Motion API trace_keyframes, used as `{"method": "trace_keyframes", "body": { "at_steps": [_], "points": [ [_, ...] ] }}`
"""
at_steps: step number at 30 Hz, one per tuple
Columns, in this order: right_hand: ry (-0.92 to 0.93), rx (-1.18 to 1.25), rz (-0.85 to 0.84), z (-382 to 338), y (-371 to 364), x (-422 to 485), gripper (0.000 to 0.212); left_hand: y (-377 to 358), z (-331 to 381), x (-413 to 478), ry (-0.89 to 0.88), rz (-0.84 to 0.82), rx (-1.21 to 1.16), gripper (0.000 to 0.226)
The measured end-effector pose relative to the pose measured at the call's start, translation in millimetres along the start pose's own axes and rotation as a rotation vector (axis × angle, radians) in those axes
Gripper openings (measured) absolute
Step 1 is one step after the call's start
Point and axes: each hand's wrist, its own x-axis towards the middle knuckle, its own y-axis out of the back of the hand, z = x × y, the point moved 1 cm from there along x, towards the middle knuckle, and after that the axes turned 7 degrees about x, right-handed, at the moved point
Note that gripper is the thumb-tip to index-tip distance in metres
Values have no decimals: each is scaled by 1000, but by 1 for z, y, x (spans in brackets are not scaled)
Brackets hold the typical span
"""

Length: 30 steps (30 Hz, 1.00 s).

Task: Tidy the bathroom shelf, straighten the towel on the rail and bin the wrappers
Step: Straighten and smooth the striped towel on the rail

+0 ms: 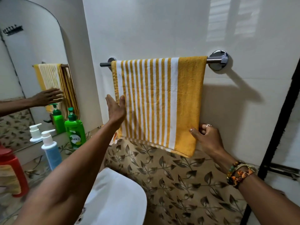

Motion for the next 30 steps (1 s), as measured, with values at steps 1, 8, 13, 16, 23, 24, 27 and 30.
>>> {"method": "trace_keyframes", "body": {
  "at_steps": [1, 8, 13, 16, 23, 24, 27, 30],
  "points": [
    [-9, 0, 4, 0, 0, 0, 41, 1, -7, 5, 38, -43, -54, 84],
    [-60, -22, 59, 5, -2, 0, 10, -15, -50, 13, 179, -319, -367, 79],
    [-117, -24, 59, 16, -2, -2, 49, -22, -88, 14, 189, -335, -376, 61],
    [-137, -39, 49, 25, -2, -6, 52, -19, -109, 7, 177, -387, -322, 36],
    [-101, -241, 139, 32, -3, -13, 11, -14, -128, 4, 61, -348, -262, 29],
    [-119, -246, 156, 35, -2, -14, 12, -14, -130, 5, 44, -328, -254, 29],
    [-197, -53, 128, 38, -4, -18, 20, -16, -136, 4, 36, -384, -244, 31],
    [-225, 134, 33, 28, -15, -21, 52, -18, -143, 4, 103, -442, -305, 35]
  ]
}}
